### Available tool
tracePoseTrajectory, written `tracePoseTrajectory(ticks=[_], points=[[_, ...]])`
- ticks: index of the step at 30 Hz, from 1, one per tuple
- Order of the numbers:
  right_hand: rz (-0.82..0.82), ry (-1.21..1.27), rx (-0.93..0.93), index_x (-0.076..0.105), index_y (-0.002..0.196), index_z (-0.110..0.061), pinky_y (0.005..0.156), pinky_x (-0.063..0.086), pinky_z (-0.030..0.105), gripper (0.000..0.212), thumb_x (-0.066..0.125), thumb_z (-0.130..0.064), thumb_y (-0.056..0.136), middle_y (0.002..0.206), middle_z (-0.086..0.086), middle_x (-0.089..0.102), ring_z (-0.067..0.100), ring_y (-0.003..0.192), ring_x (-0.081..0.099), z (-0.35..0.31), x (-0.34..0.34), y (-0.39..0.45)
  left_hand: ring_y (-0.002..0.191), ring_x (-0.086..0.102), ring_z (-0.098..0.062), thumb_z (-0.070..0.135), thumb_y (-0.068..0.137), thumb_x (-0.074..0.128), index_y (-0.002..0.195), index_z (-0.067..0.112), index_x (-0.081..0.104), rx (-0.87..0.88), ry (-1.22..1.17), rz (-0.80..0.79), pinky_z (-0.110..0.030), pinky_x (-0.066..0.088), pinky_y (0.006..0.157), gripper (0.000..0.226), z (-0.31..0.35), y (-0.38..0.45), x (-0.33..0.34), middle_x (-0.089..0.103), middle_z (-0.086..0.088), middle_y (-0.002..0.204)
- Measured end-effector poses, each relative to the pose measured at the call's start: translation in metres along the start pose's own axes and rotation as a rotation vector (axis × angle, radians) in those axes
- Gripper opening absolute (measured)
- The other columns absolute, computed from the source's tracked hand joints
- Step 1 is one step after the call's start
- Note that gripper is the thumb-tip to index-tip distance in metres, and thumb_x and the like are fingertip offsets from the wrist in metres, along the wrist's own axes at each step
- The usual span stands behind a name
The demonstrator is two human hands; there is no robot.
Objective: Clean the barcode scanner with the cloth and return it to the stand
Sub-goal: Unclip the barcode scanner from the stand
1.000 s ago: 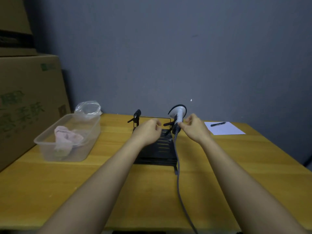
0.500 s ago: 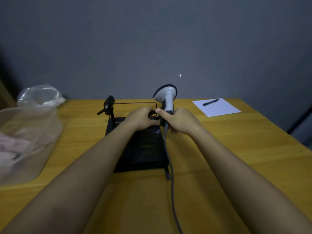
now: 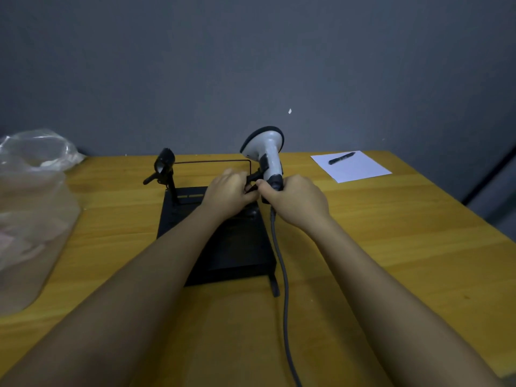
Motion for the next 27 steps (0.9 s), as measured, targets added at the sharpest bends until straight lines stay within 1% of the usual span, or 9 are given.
tracePoseTrajectory(ticks=[10, 14, 17, 19, 22, 24, 25, 26, 27], points=[[0.106, 0.065, 0.023, 0.045, 0.055, -0.017, 0.045, 0.027, 0.028, 0.047, 0.049, -0.053, 0.085, 0.053, -0.001, 0.050, 0.020, 0.052, 0.049, -0.003, -0.008, -0.012, 0.081, 0.032, -0.018, 0.034, 0.090, 0.049, 0.060, 0.023, 0.024, 0.048, 0.086, 0.030, -0.033, 0.021, 0.068, 0.041, 0.002, -0.004, 0.000, 0.031, 0.007, 0.063], [0.187, 0.117, 0.008, 0.047, 0.058, -0.016, 0.046, 0.028, 0.029, 0.047, 0.048, -0.053, 0.086, 0.052, -0.001, 0.049, 0.020, 0.050, 0.048, -0.003, -0.023, -0.016, 0.083, 0.036, -0.020, 0.035, 0.089, 0.051, 0.070, 0.017, 0.039, 0.020, 0.102, 0.027, -0.033, 0.025, 0.069, 0.029, 0.001, -0.004, 0.001, 0.043, 0.002, 0.071], [0.226, 0.180, -0.029, 0.046, 0.058, -0.015, 0.047, 0.030, 0.030, 0.048, 0.048, -0.053, 0.087, 0.049, -0.001, 0.046, 0.020, 0.048, 0.046, -0.006, -0.043, -0.019, 0.082, 0.038, -0.020, 0.035, 0.088, 0.053, 0.072, 0.016, 0.041, 0.009, 0.124, 0.017, -0.034, 0.028, 0.069, 0.027, 0.003, -0.003, -0.003, 0.042, 0.003, 0.069], [0.219, 0.215, -0.054, 0.046, 0.059, -0.014, 0.049, 0.032, 0.031, 0.048, 0.048, -0.052, 0.088, 0.048, -0.001, 0.045, 0.019, 0.049, 0.045, -0.010, -0.055, -0.023, 0.084, 0.045, -0.023, 0.033, 0.086, 0.055, 0.068, 0.017, 0.040, -0.009, 0.138, -0.002, -0.033, 0.032, 0.068, 0.028, 0.008, -0.004, -0.010, 0.039, 0.004, 0.066], [0.163, 0.292, -0.081, 0.046, 0.059, -0.013, 0.051, 0.031, 0.031, 0.047, 0.049, -0.050, 0.089, 0.048, -0.002, 0.044, 0.018, 0.048, 0.043, -0.013, -0.060, -0.027, 0.090, 0.055, -0.027, 0.036, 0.083, 0.060, 0.066, 0.019, 0.043, -0.059, 0.167, -0.006, -0.032, 0.035, 0.064, 0.028, 0.012, -0.005, -0.019, 0.052, -0.001, 0.072], [0.135, 0.365, -0.100, 0.050, 0.061, -0.008, 0.053, 0.033, 0.032, 0.051, 0.050, -0.051, 0.088, 0.051, 0.002, 0.048, 0.018, 0.050, 0.045, -0.015, -0.062, -0.030, 0.105, 0.054, -0.029, 0.044, 0.082, 0.061, 0.092, 0.015, 0.056, -0.081, 0.221, -0.034, -0.034, 0.040, 0.072, 0.031, 0.015, -0.006, -0.022, 0.061, -0.007, 0.093], [0.124, 0.402, -0.105, 0.053, 0.065, -0.003, 0.054, 0.034, 0.033, 0.054, 0.050, -0.052, 0.087, 0.054, 0.004, 0.050, 0.019, 0.052, 0.047, -0.016, -0.062, -0.032, 0.116, 0.049, -0.030, 0.049, 0.081, 0.061, 0.116, 0.012, 0.053, -0.106, 0.268, -0.069, -0.037, 0.042, 0.082, 0.052, 0.014, -0.008, -0.022, 0.060, -0.012, 0.114], [0.108, 0.440, -0.108, 0.056, 0.069, 0.001, 0.056, 0.036, 0.032, 0.056, 0.050, -0.051, 0.087, 0.057, 0.007, 0.052, 0.019, 0.054, 0.049, -0.017, -0.062, -0.035, 0.127, 0.040, -0.032, 0.055, 0.079, 0.061, 0.137, 0.011, 0.037, -0.138, 0.290, -0.101, -0.039, 0.040, 0.093, 0.076, 0.013, -0.012, -0.024, 0.049, -0.015, 0.134], [0.089, 0.476, -0.113, 0.058, 0.073, 0.003, 0.057, 0.037, 0.031, 0.055, 0.051, -0.049, 0.089, 0.061, 0.008, 0.054, 0.018, 0.057, 0.051, -0.018, -0.062, -0.038, 0.134, 0.031, -0.033, 0.058, 0.077, 0.060, 0.147, 0.012, 0.019, -0.165, 0.272, -0.103, -0.042, 0.035, 0.103, 0.093, 0.012, -0.018, -0.028, 0.037, -0.015, 0.146]])
Point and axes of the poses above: each hand's wrist, its own y-axis towards the middle knuckle, its own x-axis out of the palm, z = x × y, the point moved 8 cm from there along y, towards the middle knuckle
